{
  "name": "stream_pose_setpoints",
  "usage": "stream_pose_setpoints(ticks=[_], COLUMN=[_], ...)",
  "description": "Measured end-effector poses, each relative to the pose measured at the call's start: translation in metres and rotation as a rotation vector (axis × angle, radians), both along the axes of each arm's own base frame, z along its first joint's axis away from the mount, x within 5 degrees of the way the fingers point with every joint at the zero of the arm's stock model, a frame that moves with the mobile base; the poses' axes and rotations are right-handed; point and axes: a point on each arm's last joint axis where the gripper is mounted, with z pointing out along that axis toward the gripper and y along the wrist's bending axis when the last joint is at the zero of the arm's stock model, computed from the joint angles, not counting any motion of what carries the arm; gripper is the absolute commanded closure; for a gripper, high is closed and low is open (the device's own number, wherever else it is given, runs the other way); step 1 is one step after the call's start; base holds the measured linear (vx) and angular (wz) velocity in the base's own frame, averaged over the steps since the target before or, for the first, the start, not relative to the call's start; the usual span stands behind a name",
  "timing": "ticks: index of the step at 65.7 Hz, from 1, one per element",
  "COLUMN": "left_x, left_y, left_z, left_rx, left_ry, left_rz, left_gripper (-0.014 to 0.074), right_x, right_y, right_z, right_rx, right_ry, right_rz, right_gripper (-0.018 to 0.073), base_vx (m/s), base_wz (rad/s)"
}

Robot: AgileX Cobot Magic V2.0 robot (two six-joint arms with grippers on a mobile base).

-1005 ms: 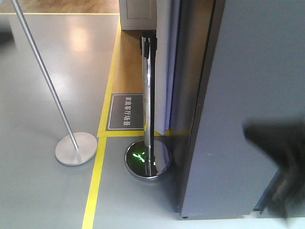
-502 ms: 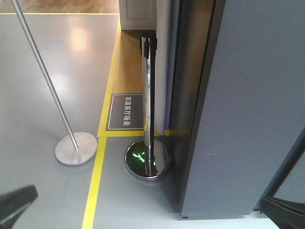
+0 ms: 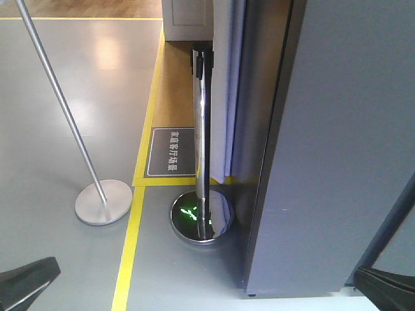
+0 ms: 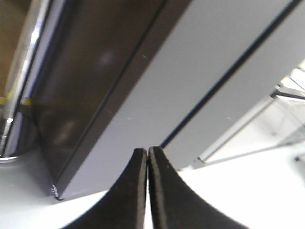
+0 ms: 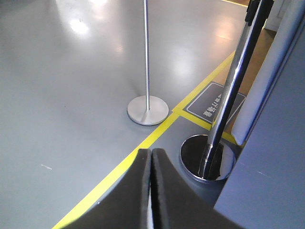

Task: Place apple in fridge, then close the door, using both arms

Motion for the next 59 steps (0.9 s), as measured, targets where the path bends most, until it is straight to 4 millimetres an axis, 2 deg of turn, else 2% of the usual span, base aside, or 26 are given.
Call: stream_pose_setpoints(ticks=[23,29,49,55,59], left_x=[0.000,0.000,0.008,0.009,0.009], left_y=[-0.001,-0.002,0.009,0.013,0.013], left_z=[0.001,0.006,0.040,0.042,0.042], left_rx=[-0.015,-0.095,-0.638,-0.681,-0.591], left_ry=[-0.001,-0.014,-0.105,-0.125,-0.186], left_rz=[-0.007,0.002,0.146,0.177,0.180], left_gripper=[0.0604,0.0604,0.0604,0.0604,0.0604], right_x=[0.000,0.000,0.000,0.000,0.000], right_y=[0.000,0.000,0.000,0.000,0.000], right_z=[0.000,0.000,0.000,0.000,0.000], right_rx=[0.000,0.000,0.000,0.000,0.000], right_ry=[0.000,0.000,0.000,0.000,0.000], right_rz=[0.000,0.000,0.000,0.000,0.000], right_gripper=[0.0565,0.0565,0.0565,0.0565,0.0565], base_vx=[0.00,0.00,0.00,0.00,0.00], base_wz=[0.00,0.00,0.00,0.00,0.00])
